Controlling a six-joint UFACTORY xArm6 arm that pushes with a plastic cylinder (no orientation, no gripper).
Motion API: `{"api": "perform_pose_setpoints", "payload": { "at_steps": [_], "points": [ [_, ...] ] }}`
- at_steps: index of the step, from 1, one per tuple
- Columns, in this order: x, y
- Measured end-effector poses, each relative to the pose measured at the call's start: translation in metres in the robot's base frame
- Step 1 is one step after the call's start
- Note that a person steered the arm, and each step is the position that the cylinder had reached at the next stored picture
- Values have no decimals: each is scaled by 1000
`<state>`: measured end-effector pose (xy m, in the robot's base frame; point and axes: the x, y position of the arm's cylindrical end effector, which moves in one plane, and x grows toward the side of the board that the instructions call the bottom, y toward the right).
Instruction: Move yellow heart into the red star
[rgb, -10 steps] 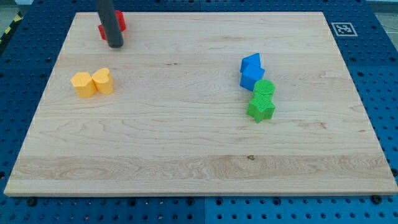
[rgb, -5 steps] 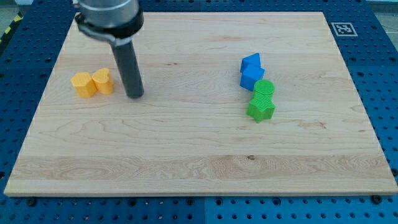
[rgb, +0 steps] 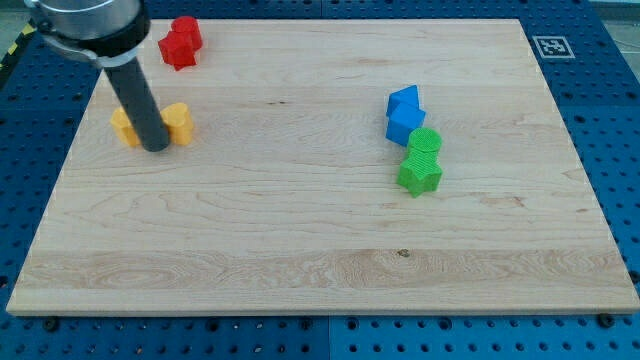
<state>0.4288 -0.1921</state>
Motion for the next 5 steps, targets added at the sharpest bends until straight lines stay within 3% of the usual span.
{"api": "perform_pose_setpoints", "payload": {
  "at_steps": [4, 5],
  "points": [
    [-16, 40],
    [-37, 39]
  ]
}}
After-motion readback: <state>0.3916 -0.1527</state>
